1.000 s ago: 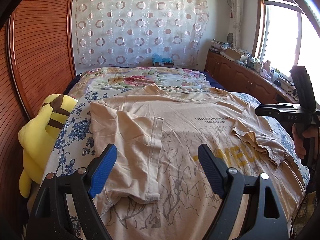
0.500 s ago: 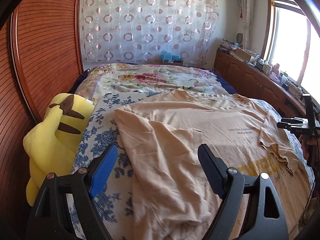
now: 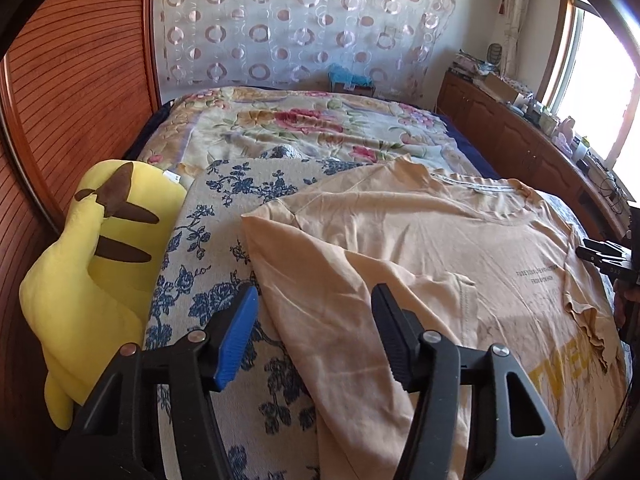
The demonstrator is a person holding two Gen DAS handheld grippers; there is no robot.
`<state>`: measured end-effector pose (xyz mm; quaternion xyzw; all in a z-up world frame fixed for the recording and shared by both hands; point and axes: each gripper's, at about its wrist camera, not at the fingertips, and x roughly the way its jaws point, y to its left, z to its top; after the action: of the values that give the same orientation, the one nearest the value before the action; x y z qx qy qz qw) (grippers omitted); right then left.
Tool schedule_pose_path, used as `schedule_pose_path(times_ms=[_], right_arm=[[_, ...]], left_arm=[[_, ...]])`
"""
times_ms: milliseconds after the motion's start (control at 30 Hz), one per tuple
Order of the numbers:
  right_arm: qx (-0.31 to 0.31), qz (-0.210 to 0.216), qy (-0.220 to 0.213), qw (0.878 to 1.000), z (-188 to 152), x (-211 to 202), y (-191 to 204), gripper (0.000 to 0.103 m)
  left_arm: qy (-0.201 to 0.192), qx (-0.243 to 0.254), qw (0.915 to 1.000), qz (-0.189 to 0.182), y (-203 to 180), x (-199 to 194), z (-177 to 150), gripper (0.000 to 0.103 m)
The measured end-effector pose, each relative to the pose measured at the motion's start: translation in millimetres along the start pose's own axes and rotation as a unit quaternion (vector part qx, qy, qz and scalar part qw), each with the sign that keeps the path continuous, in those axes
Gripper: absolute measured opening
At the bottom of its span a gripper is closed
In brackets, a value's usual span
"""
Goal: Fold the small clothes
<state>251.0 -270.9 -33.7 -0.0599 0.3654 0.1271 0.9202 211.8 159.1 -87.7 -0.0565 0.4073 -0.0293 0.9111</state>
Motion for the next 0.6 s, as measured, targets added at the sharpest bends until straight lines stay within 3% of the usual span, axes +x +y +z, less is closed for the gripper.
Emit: schedule_pose_path(times_ms=[133, 300, 433, 500, 567, 600], right_arm=[[0.002, 0.001, 0.001, 1.000, -0.2, 1.2, -3.0, 0.069], [0.002, -0.002, 0.003, 1.000, 1.2, 0.9, -3.5, 0.071], [0.001, -0.003, 0.003, 1.000, 1.0, -0.1, -4.0, 0.071], [0.001, -0.004, 0.003, 1.000, 0.8, 0.2, -3.5, 0.071], [-0.002, -0.003, 0.004, 1.000, 0.4, -0.3, -3.4, 0.069], [-0.006, 0.002, 0.003, 1.000, 0.7, -1.2, -2.2, 0.066]], left_arm=[[0.017, 0.001, 0.9998, 0.012, 6.3, 14.9, 6.3, 0.057], [0.035, -0.033, 0.9988, 0.005, 19.9, 26.8, 10.1, 0.057], [0.030, -0.034, 0.9990, 0.005, 21.3, 26.7, 10.3, 0.056], [0.026, -0.024, 0.9992, 0.014, 18.9, 27.4, 10.1, 0.047], [0.026, -0.017, 0.9992, 0.024, 17.6, 29.4, 12.0, 0.025], [0.028, -0.019, 0.9993, 0.017, 18.5, 30.4, 13.6, 0.019]])
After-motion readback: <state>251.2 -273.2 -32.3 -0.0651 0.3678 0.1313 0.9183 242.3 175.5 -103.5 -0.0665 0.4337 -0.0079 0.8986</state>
